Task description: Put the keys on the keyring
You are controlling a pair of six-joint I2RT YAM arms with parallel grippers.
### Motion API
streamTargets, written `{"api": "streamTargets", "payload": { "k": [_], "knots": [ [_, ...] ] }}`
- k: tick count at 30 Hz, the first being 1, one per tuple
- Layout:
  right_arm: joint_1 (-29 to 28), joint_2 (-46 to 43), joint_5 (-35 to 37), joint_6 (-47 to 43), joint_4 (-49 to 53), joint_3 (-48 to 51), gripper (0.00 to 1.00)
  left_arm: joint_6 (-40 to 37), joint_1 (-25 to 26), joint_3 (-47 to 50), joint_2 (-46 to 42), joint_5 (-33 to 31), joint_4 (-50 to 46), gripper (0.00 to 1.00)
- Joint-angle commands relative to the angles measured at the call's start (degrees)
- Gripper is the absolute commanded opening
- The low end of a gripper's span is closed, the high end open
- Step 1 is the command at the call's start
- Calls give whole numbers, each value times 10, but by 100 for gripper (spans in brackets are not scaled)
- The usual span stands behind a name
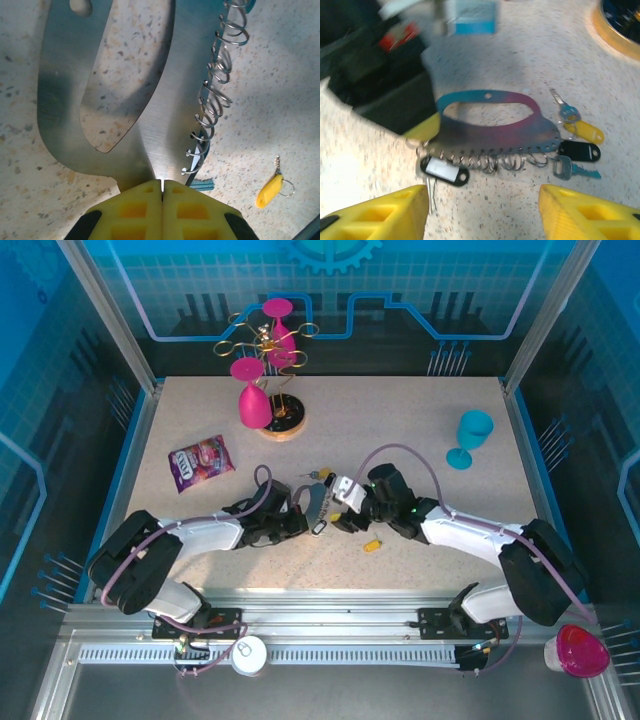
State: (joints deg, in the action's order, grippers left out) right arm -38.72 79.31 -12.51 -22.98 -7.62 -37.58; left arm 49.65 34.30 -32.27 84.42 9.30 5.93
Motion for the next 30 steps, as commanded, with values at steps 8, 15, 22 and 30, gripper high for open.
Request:
{"api": "streamTargets", "payload": {
  "k": [8, 15, 22, 30],
  "knots": [
    [-32, 52, 4, -327, -39, 8, 51, 17, -20, 20, -13, 47, 70, 0],
    [-37, 113, -1, -352, -32, -25, 42, 21, -26, 31, -14, 55, 84, 0],
    [-40, 148, 2, -348, -35, -53, 29, 27, -28, 41, -2, 52, 88, 0],
    [-48, 179, -4, -359, -22, -70, 27, 37, -32, 46, 6, 50, 99, 0]
  ]
}}
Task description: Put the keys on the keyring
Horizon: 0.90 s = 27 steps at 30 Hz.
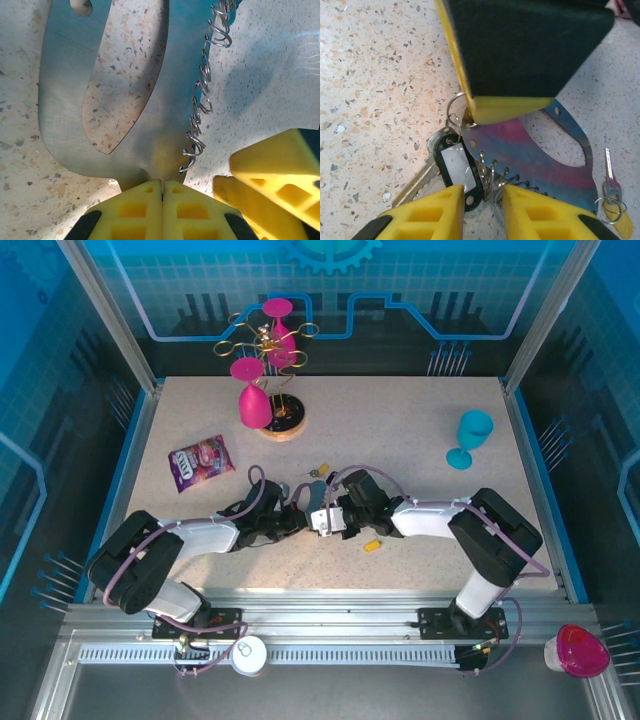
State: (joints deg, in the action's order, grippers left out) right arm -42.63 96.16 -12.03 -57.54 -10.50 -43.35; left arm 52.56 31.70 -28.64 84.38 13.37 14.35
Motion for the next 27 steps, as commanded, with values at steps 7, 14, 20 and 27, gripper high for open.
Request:
{"api": "streamTargets", "payload": {
  "k": [7, 14, 20, 27],
  "knots": [
    [-14, 32, 3, -13, -2, -22, 27, 8, -7, 10, 6, 10, 17, 0],
    [-14, 46, 27, -14, -12, -30, 27, 11, -8, 17, 8, 12, 22, 0],
    [-15, 53, 17, -13, -8, -35, 26, 16, -8, 20, 9, 12, 28, 0],
    [-16, 63, 13, -12, -5, -44, 20, 18, -9, 20, 8, 14, 32, 0]
  ]
}}
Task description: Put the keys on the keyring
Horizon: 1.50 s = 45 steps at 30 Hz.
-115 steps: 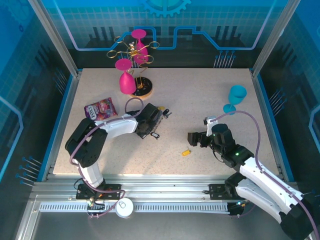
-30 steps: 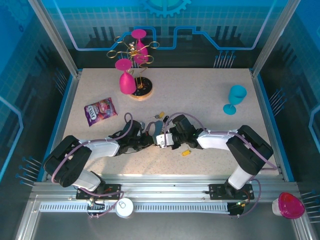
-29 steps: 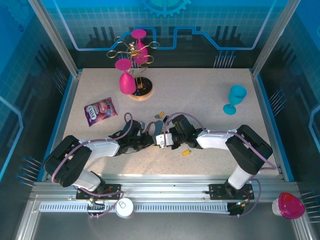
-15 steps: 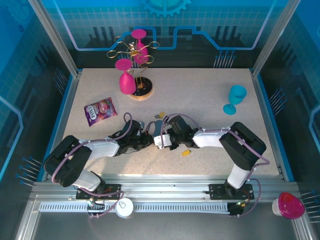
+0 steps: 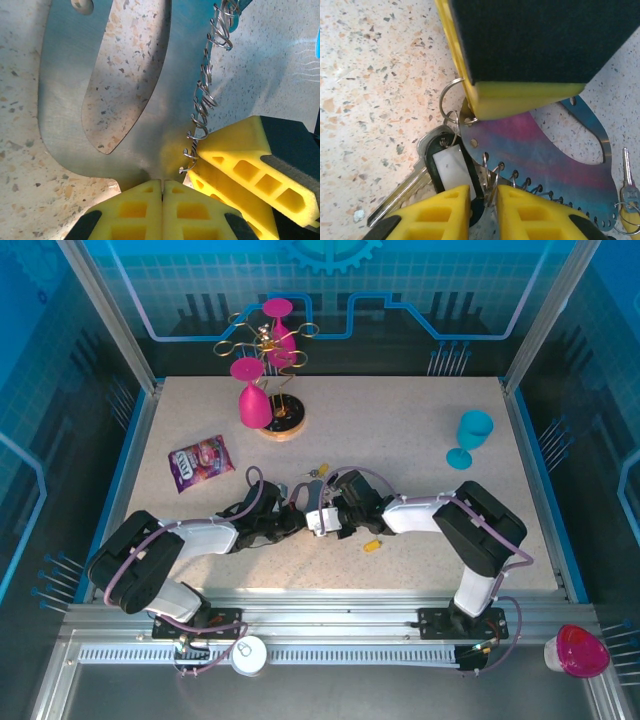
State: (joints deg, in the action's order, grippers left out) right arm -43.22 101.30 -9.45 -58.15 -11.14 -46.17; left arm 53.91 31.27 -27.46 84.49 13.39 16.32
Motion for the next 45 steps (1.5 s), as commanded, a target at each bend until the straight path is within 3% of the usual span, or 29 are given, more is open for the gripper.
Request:
{"api": "streamTargets", "payload": {
  "k": [1, 13, 24, 28, 33, 35, 39, 45],
  "knots": [
    [-12, 14, -15, -6, 3, -17, 20, 5, -4, 9, 6, 14, 13, 0],
    [-12, 34, -14, -8, 3, -31, 19, 9, -7, 10, 9, 18, 19, 0],
    [-13, 6, -14, 3, 29, -30, 0, 12, -9, 14, -4, 3, 9, 0],
    [-16, -25, -6, 47, 112, -60, 0, -11, -9, 13, -22, -17, -15, 17],
    [-16, -47, -9, 153, 262, -123, 0, -57, -10, 15, -70, -57, -54, 54],
    [-15, -50, -17, 201, 310, -148, 0, -74, -10, 21, -99, -74, -63, 64],
    [-10, -58, -41, 283, 372, -179, 0, -121, -9, 35, -170, -108, -80, 68],
    [14, -81, -87, 335, 402, -182, 0, -258, -8, 57, -288, -136, -72, 65]
  ]
}}
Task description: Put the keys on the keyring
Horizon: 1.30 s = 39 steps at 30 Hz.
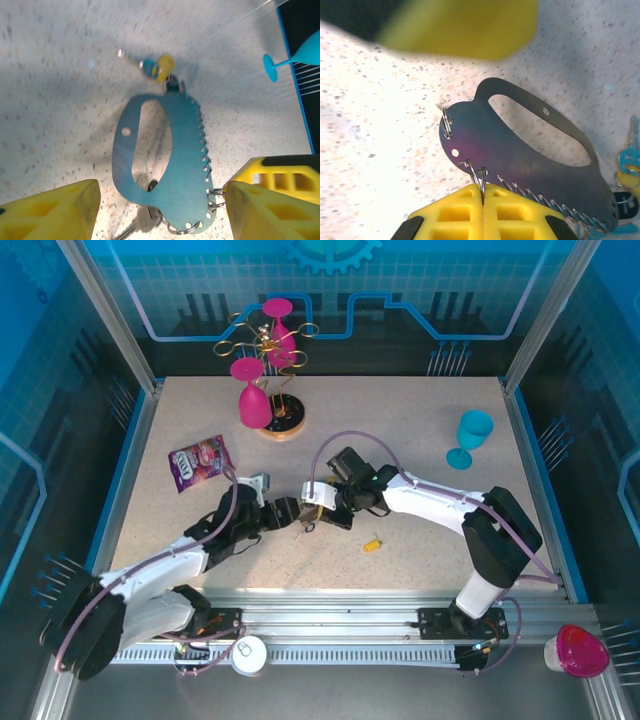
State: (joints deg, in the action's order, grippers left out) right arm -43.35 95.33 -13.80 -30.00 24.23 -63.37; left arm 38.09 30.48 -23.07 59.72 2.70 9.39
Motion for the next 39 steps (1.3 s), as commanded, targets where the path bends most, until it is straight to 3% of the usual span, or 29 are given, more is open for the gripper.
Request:
{"api": "streamTargets", "payload": {
  "k": [1, 4, 8, 14, 17, 23, 31, 39],
  "knots": [
    [20, -24, -51, 59, 49, -8, 0, -130, 0, 17, -54, -28, 4, 64],
    [33, -28, -73, 64, 50, -6, 0, -236, 0, 29, -86, 1, 28, 62],
    [41, -28, -92, 57, 49, -5, 0, -389, 0, 13, -85, 94, 8, 55],
    [51, -30, -100, 43, 51, -8, 0, -483, -2, -49, 10, 202, -15, 42],
    [53, -25, -106, 39, 51, -13, 0, -500, -3, -85, 72, 218, -19, 38],
    [57, -21, -110, 38, 45, -17, 0, -497, -20, -139, 169, 310, -34, 32],
    [61, -21, -116, 43, 40, -19, 0, -486, -32, -160, 225, 376, -35, 25],
    [62, -19, -106, 47, 41, -22, 0, -476, -37, -157, 241, 408, -21, 26]
  ]
}}
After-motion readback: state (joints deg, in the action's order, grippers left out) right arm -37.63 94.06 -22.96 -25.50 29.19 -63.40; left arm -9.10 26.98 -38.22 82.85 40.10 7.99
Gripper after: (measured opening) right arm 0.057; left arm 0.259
